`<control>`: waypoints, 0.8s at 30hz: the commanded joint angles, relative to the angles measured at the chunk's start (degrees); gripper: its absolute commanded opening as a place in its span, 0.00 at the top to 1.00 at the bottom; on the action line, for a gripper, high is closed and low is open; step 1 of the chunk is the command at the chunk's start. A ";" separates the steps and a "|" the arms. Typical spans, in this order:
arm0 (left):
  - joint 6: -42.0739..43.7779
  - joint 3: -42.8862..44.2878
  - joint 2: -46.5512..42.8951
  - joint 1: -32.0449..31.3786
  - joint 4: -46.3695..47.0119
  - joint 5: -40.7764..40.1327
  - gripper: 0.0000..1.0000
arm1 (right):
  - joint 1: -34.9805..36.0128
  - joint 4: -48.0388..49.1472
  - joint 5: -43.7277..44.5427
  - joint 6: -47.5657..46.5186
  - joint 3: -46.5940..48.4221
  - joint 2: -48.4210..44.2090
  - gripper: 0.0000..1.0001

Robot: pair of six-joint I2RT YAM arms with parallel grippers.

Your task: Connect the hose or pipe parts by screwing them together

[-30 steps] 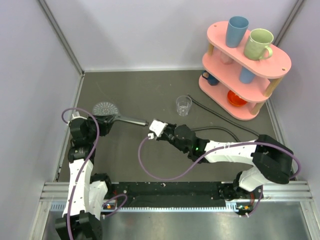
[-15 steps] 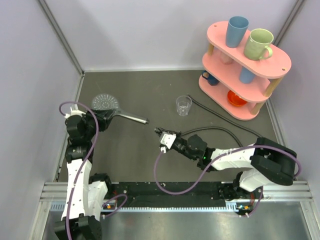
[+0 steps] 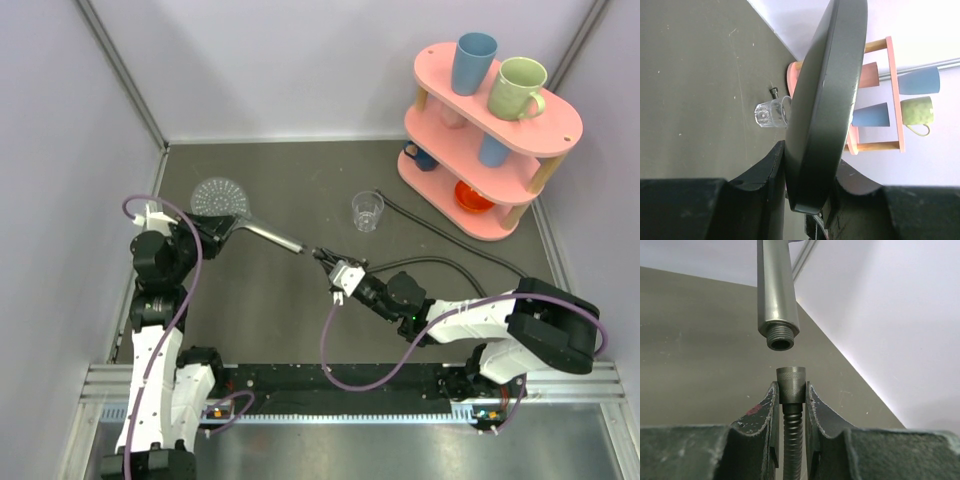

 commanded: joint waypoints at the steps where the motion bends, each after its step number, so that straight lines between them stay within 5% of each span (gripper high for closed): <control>1: 0.84 2.25 -0.30 -1.77 5.18 -2.25 1.00 | 1.06 2.13 1.78 -1.30 2.52 -1.34 1.00; 10: 2.68 1.90 -0.12 -8.87 5.35 -9.20 1.00 | 1.85 -0.77 2.48 -2.89 5.34 -0.55 1.00; 24: 3.74 1.55 0.58 -10.92 6.15 -12.19 1.00 | 2.11 -3.32 1.86 -2.97 6.13 -0.55 1.00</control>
